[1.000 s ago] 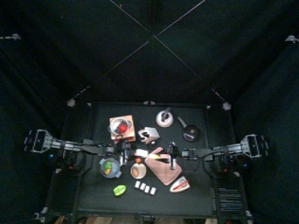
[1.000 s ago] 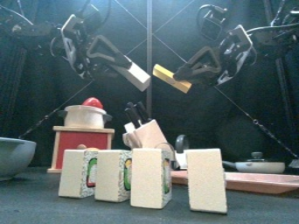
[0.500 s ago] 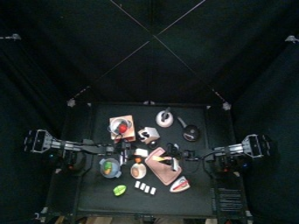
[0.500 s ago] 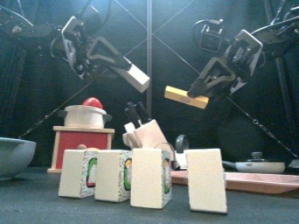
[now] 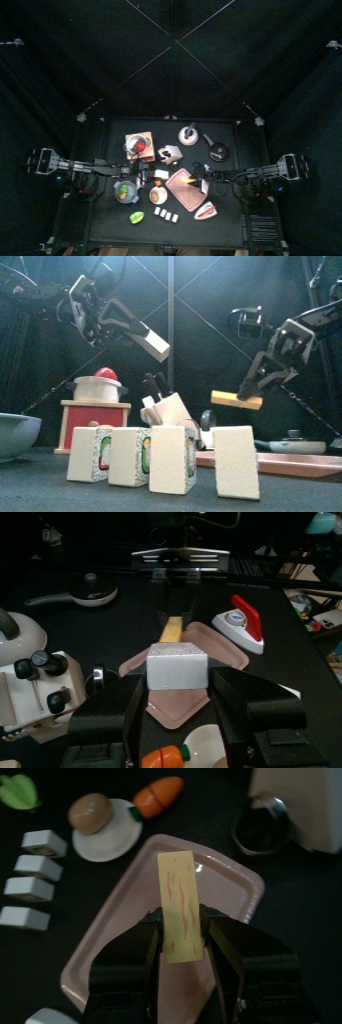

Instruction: Place egg block to right of plate

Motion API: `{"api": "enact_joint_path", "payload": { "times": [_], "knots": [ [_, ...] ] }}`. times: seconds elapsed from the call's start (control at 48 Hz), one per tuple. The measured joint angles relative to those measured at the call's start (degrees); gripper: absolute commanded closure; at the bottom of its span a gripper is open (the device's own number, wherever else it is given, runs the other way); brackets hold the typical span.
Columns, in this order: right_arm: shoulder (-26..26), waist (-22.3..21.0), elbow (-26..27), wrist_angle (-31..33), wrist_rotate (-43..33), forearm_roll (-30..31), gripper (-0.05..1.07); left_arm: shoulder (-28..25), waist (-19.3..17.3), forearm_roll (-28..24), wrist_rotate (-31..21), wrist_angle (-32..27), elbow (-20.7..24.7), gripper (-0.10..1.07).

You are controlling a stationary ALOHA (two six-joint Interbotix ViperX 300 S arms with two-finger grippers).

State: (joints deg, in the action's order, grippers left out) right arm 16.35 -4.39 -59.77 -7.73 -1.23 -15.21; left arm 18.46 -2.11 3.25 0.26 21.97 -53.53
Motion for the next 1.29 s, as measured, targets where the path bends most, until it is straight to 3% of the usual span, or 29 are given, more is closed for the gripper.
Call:
{"api": "enact_joint_path", "payload": {
  "times": [0.292,0.958,1.292],
  "knots": [
    [1.85,-5.98,-2.90,-0.09,0.00,-8.44,0.46,0.09,-0.09,0.09,0.00,0.00,-0.18,0.43],
    [5.98,-10.90,-6.42,0.70,-0.18,-24.43,0.46,0.00,-0.09,0.18,0.00,0.00,-0.53,0.43],
    [5.98,-12.57,-6.42,0.62,-0.09,-26.46,0.46,0.00,-0.09,0.18,0.00,-0.09,-0.53,0.43]
  ]
}}
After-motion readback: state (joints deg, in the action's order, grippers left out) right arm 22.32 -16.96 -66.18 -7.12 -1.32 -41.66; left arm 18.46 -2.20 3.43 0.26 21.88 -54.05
